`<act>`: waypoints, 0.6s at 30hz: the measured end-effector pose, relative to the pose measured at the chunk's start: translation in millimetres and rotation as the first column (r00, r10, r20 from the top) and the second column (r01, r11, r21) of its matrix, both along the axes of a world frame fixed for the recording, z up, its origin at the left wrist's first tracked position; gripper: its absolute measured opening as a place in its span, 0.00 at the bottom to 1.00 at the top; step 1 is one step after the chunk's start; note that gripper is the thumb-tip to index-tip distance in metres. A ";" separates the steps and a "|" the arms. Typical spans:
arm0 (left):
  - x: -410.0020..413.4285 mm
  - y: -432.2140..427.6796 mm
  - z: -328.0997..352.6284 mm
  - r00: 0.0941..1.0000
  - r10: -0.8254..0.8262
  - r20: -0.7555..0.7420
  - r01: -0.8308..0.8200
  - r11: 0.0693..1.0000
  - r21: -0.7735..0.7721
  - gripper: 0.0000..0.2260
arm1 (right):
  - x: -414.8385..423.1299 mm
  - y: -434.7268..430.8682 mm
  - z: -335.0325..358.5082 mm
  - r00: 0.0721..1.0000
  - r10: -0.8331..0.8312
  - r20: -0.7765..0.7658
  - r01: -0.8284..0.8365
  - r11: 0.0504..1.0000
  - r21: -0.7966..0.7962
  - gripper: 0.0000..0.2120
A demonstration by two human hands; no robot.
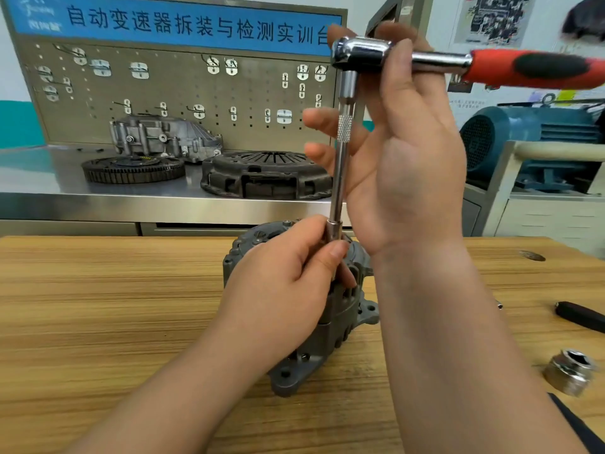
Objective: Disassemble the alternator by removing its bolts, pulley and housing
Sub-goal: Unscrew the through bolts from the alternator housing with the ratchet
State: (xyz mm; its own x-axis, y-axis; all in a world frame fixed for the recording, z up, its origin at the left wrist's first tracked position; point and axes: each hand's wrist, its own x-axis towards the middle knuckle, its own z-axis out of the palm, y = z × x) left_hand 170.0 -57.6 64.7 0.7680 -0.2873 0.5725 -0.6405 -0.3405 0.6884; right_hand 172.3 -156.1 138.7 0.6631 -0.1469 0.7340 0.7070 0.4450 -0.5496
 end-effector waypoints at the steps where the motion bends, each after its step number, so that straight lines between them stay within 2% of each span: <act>1: -0.4 -0.4 0.4 1.000 0.008 -0.004 -0.008 1.000 -0.001 0.09 | 0.4 0.2 0.0 0.988 -0.142 0.067 0.146 0.988 -0.047 0.07; 3: -1.2 -0.9 1.0 0.999 0.032 0.000 -0.032 0.999 -0.007 0.11 | 2.5 2.5 -0.8 0.873 -0.401 0.280 0.446 0.887 -0.121 0.06; 4: -1.5 -1.5 1.3 0.999 0.036 0.001 -0.036 0.999 -0.015 0.12 | 3.4 3.9 -1.9 0.803 -0.470 0.367 0.544 0.829 -0.129 0.05; 5: -1.7 -1.7 1.4 0.999 0.035 -0.001 -0.035 0.999 -0.024 0.13 | 3.8 5.2 -2.5 0.769 -0.500 0.398 0.586 0.801 -0.126 0.05; 6: -1.8 -1.9 1.4 0.999 0.034 -0.002 -0.034 0.999 -0.029 0.14 | 3.0 6.6 -2.2 0.782 -0.501 0.371 0.576 0.808 -0.124 0.05; 8: -1.6 -1.7 0.2 0.999 0.033 0.006 -0.032 0.999 -0.027 0.11 | 0.2 6.8 -1.7 0.882 -0.413 0.226 0.445 0.888 -0.114 0.05; 10: -2.2 -1.2 0.0 0.999 0.027 0.027 -0.026 0.999 -0.026 0.12 | -2.1 5.3 -0.7 0.974 -0.220 0.064 0.224 0.973 -0.065 0.07; 12: -2.1 -0.1 -0.4 0.999 0.012 0.031 -0.011 1.000 -0.018 0.11 | -2.5 4.2 0.2 0.999 0.002 -0.038 -0.001 1.000 0.015 0.08; 14: -1.6 0.5 0.1 1.000 0.003 0.016 -0.003 1.000 -0.003 0.10 | -2.2 3.0 0.8 0.983 0.170 -0.074 -0.164 0.984 0.076 0.09; 16: -0.4 0.3 0.7 1.000 0.006 -0.007 -0.006 1.000 0.007 0.10 | -1.6 1.9 0.4 0.975 0.209 -0.077 -0.202 0.976 0.083 0.09; 18: 0.2 -0.2 0.8 0.999 0.014 -0.034 -0.014 1.000 0.004 0.09 | -1.4 0.8 0.5 0.996 0.080 -0.048 -0.078 0.996 0.041 0.08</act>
State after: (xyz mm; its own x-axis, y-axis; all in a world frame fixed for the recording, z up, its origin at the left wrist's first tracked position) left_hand 170.2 -57.7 65.5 0.7912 -0.2784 0.5445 -0.6115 -0.3523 0.7085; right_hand 170.9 -155.3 139.2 0.7093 -0.1203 0.6946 0.6409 0.5204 -0.5643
